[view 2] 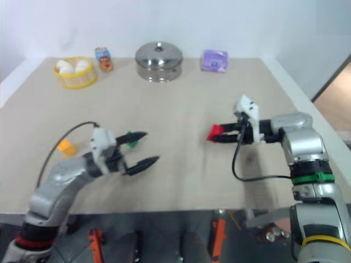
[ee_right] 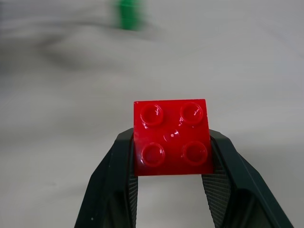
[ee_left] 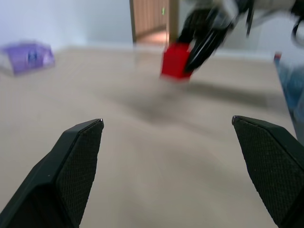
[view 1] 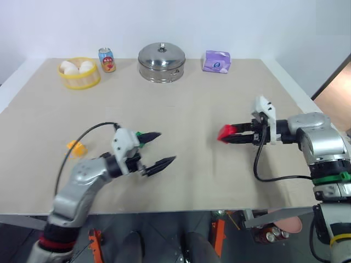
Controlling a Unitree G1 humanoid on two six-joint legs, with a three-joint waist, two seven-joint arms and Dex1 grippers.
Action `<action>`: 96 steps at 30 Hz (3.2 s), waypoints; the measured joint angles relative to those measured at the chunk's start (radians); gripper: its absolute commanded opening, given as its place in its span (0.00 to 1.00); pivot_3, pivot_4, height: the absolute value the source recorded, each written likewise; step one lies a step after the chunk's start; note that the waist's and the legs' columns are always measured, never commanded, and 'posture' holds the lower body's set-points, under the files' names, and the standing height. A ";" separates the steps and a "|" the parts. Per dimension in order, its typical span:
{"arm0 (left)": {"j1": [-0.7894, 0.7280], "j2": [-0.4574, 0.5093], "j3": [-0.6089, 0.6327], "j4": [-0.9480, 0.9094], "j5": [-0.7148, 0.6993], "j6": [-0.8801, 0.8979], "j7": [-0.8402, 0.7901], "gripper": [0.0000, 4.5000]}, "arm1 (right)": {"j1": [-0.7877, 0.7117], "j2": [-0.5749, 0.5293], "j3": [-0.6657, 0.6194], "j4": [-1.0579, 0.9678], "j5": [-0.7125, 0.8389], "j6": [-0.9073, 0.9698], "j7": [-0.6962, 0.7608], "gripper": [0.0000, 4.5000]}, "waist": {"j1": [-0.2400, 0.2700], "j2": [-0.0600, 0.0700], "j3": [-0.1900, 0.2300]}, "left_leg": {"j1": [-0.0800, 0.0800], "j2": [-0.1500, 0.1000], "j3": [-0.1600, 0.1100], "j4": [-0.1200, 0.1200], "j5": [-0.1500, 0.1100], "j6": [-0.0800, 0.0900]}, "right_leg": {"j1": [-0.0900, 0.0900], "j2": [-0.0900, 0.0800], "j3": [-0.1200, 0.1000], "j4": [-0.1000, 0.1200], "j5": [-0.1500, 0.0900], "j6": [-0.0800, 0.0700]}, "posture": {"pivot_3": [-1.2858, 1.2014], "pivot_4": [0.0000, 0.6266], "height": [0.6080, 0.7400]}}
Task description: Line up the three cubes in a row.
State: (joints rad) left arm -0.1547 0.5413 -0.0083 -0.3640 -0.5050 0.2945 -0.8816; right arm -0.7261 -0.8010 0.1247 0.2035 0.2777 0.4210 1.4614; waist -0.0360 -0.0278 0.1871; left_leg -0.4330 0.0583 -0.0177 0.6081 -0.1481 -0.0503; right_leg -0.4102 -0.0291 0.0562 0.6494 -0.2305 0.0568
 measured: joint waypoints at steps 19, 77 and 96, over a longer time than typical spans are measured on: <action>0.105 0.144 0.084 -0.041 -0.047 0.008 -0.141 1.00 | 0.060 0.045 0.206 0.008 -0.179 -0.284 0.011 0.28 | 0.004 0.000 0.000 | -0.001 0.002 0.005 0.001 0.000 -0.001 | -0.003 0.000 0.002 0.000 0.000 -0.002 | 0.52 0.24 0.99; -0.213 -0.240 0.001 0.357 0.259 0.100 0.461 0.82 | 0.034 0.140 -0.012 -0.219 0.141 0.089 -0.228 1.00 | 0.011 -0.002 -0.001 | 0.001 0.003 0.005 0.002 -0.001 -0.001 | 0.000 0.004 0.006 0.000 0.003 0.000 | 0.52 0.24 0.99; -0.141 -0.111 -0.096 0.256 0.201 0.095 0.137 0.30 | 0.098 0.047 -0.018 -0.297 0.212 0.140 -0.173 1.00 | 0.012 -0.002 -0.001 | 0.000 0.002 0.005 0.000 -0.002 -0.003 | -0.002 0.003 0.006 0.000 0.000 0.000 | 0.52 0.24 0.99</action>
State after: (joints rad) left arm -0.2957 0.4299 -0.1044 -0.1080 -0.3041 0.3897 -0.7442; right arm -0.6285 -0.7536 0.1066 -0.0932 0.4898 0.5612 1.2884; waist -0.0242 -0.0294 0.1862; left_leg -0.4330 0.0608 -0.0124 0.6084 -0.1498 -0.0531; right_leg -0.4118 -0.0259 0.0624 0.6490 -0.2304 0.0565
